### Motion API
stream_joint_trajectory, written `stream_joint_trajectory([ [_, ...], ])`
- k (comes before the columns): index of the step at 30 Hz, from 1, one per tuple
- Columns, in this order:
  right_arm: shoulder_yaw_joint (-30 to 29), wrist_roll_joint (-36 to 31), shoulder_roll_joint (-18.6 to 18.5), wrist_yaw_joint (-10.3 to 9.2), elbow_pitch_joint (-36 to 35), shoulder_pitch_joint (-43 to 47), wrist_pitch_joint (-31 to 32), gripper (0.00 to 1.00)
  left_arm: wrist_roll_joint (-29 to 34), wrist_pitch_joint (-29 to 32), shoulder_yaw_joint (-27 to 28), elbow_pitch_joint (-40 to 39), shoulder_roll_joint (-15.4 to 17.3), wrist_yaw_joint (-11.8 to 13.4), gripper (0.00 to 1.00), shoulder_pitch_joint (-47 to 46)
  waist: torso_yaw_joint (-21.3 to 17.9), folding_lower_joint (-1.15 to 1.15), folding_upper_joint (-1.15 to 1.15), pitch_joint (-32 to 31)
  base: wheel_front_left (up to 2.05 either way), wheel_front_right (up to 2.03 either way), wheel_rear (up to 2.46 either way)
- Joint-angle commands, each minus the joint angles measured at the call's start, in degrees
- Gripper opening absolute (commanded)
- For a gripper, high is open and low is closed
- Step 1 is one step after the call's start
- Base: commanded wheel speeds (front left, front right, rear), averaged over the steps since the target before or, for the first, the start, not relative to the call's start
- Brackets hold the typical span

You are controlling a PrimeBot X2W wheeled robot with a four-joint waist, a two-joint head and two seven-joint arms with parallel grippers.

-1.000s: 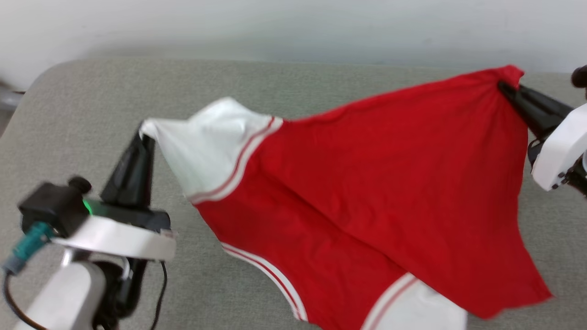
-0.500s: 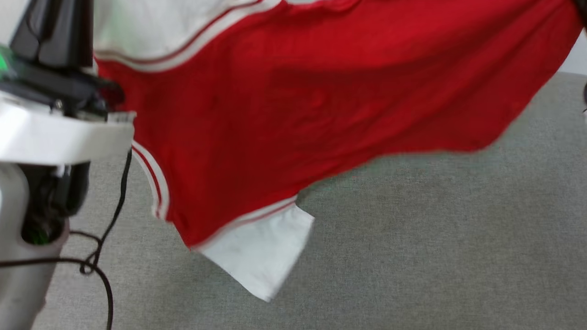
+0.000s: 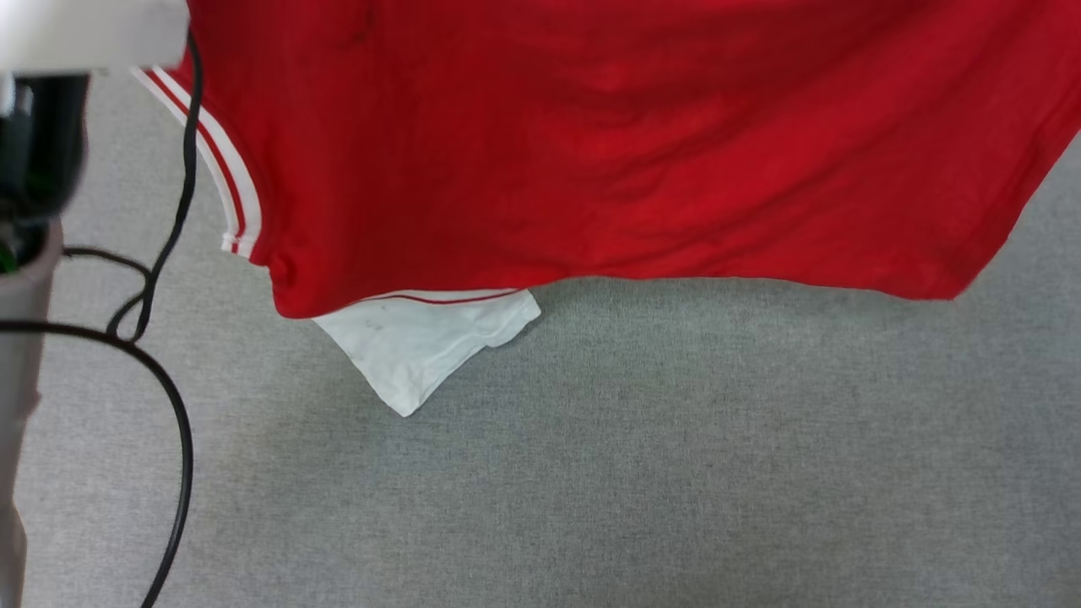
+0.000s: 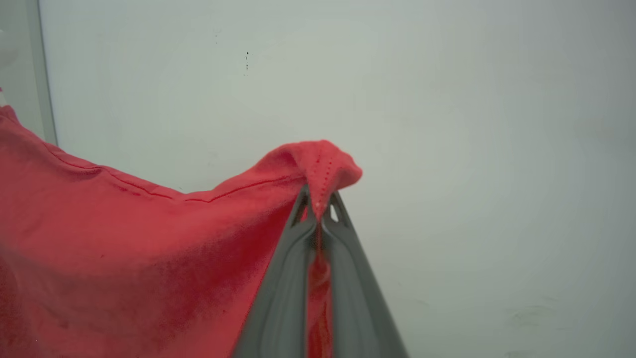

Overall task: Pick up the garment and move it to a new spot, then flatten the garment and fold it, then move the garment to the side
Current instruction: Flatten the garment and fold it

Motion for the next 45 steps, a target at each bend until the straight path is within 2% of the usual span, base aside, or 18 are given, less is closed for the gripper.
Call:
stream_joint_trajectory([
  [1, -0.19, 0.64, 0.75, -0.08, 0.08, -1.36, 0.5, 0.0, -0.25, 0.12, 0.01, 0.61, -0.45, -0.46, 0.0, -1.68, -0.2, 0.0, 0.0, 2.03, 0.0, 0.0, 0.0],
  [7, 0.23, 0.47, 0.86, -0.08, 1.98, -8.88, 1.72, 0.0, 0.17, 0.42, -0.62, 5.65, -1.39, -2.45, 0.0, -10.59, -0.23, 0.0, 0.0, 7.9, 0.0, 0.0, 0.0],
  [13, 1.77, -0.76, 0.34, -0.08, 7.01, -20.26, 2.32, 0.0, 0.74, 0.46, -1.14, 12.49, -2.59, -5.02, 0.0, -22.17, -0.44, 0.0, 0.0, 13.74, 0.0, 0.0, 0.0],
  [22, 5.59, -4.79, 0.81, -0.08, 20.31, -41.05, -0.02, 0.0, 1.49, -2.6, -1.38, 25.55, -6.04, -7.58, 0.0, -40.52, -0.09, 0.0, 0.0, 20.01, 0.0, 0.0, 0.0],
  [28, 9.82, -5.57, 0.46, -0.08, 28.98, -52.17, -2.89, 0.0, 2.17, -5.09, -2.04, 32.97, -7.17, -8.71, 0.0, -48.82, 0.38, 0.0, 0.0, 22.69, 0.0, 0.0, 0.0],
  [36, 16.84, -2.76, -0.54, -0.08, 37.13, -57.51, -6.01, 0.0, 1.77, -7.61, -3.31, 39.64, -6.68, -9.49, 0.0, -49.09, 0.7, 0.0, 0.0, 26.74, 0.0, 0.0, 0.0],
  [45, 23.96, 2.23, -1.28, -0.08, 41.73, -50.36, -12.43, 0.0, -0.25, -12.16, -4.43, 41.05, -5.98, -9.99, 0.0, -39.68, 1.23, 0.0, 0.0, 27.4, 0.0, 0.0, 0.0],
])
